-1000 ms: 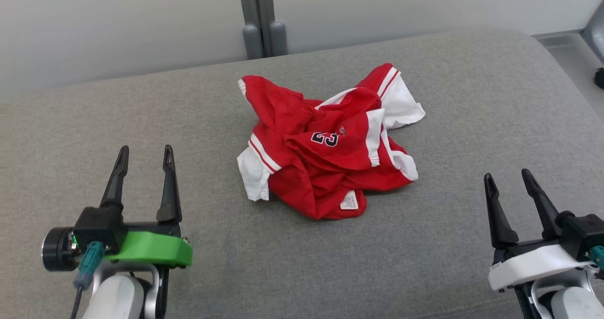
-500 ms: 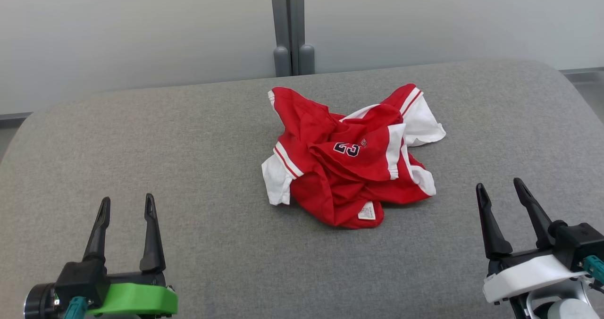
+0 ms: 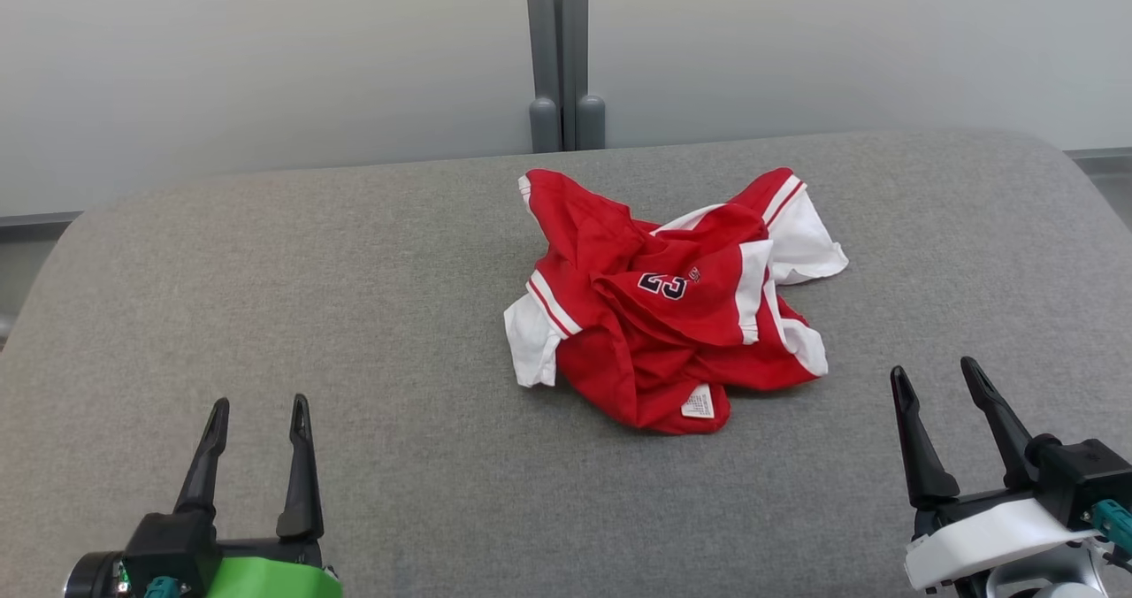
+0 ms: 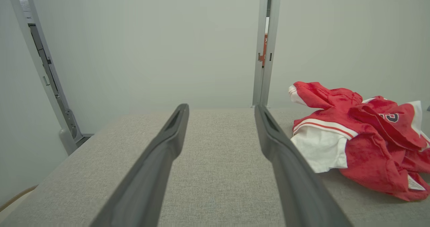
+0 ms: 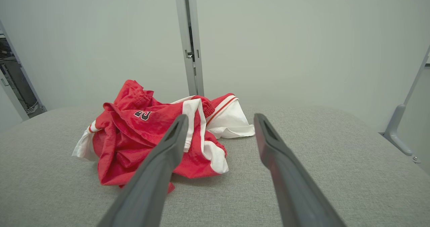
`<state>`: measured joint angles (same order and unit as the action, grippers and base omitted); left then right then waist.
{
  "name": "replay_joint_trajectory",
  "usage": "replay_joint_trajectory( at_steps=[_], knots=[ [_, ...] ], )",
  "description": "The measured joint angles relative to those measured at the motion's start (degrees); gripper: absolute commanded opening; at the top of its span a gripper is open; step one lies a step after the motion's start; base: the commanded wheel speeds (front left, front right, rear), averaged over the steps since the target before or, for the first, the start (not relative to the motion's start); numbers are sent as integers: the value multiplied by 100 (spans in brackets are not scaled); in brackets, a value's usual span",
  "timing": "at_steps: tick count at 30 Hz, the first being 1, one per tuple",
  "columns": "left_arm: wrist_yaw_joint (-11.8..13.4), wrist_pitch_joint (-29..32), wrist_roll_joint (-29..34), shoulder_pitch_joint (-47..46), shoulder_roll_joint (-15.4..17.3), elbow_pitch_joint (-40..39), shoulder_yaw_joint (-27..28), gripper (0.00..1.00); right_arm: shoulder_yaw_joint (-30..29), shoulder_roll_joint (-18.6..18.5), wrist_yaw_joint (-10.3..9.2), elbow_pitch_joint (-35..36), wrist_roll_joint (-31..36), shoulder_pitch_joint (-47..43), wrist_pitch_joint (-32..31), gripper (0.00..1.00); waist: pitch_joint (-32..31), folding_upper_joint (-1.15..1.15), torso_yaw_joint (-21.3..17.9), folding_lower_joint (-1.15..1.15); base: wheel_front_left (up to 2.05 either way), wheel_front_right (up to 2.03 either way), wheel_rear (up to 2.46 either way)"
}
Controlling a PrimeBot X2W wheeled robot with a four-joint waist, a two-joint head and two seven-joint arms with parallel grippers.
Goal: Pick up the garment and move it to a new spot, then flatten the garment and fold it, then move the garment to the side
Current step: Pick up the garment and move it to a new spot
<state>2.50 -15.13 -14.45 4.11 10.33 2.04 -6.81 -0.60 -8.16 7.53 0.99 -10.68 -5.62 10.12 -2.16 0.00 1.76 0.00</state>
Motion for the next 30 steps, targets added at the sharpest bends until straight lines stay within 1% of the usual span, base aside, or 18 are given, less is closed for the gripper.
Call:
replay_joint_trajectory(
  at_steps=[5,11,19,30],
  knots=[
    [-200,0,56,2,11,226,-36,100,-55,16,0,8,9,-14,-33,100,-24,0,35,0,0,0,0],
    [-301,0,74,0,-3,312,-4,100,-132,34,0,34,33,-38,-71,100,-46,0,47,0,0,0,0],
    [-307,48,75,-4,4,450,12,100,-189,79,0,41,53,-95,-105,100,-80,0,42,0,0,0,0],
    [-248,349,12,-18,89,211,11,100,-236,143,0,82,100,-124,-181,100,-88,0,90,0,0,0,0]
  ],
)
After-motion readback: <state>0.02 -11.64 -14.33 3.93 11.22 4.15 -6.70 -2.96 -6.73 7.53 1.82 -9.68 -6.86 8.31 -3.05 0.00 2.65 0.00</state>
